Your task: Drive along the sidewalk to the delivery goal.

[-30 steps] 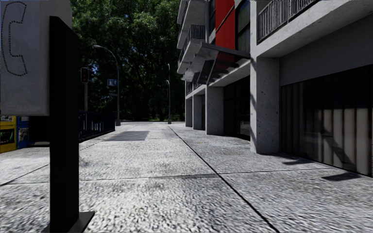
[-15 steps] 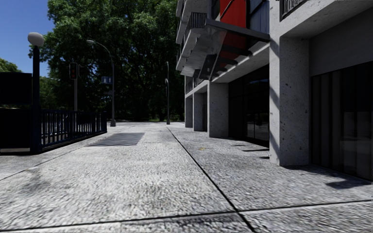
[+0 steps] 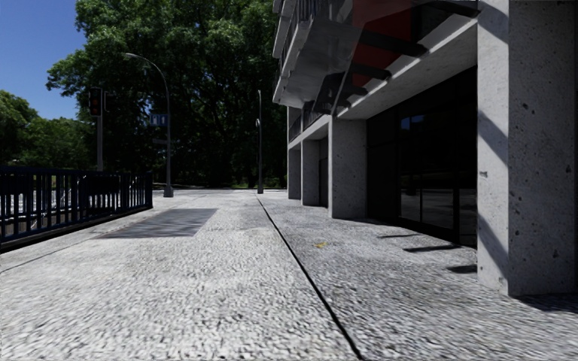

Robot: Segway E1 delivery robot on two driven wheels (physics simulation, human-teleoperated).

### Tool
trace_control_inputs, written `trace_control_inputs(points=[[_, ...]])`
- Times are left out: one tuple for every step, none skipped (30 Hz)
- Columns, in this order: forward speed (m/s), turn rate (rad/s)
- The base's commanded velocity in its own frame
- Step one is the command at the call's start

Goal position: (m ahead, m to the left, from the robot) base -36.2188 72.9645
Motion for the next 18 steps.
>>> trace_control_inputs(points=[[2.00,0.00],[2.00,0.07],[2.00,0.09],[2.00,0.10],[2.00,0.10],[2.00,0.19],[2.00,0.29],[2.00,0.39],[2.00,0.39],[2.00,0.43],[2.00,0.44],[2.00,0.44],[2.00,0.44],[2.00,0.44],[2.00,0.44],[2.00,0.44],[2.00,0.44],[2.00,0.44]])
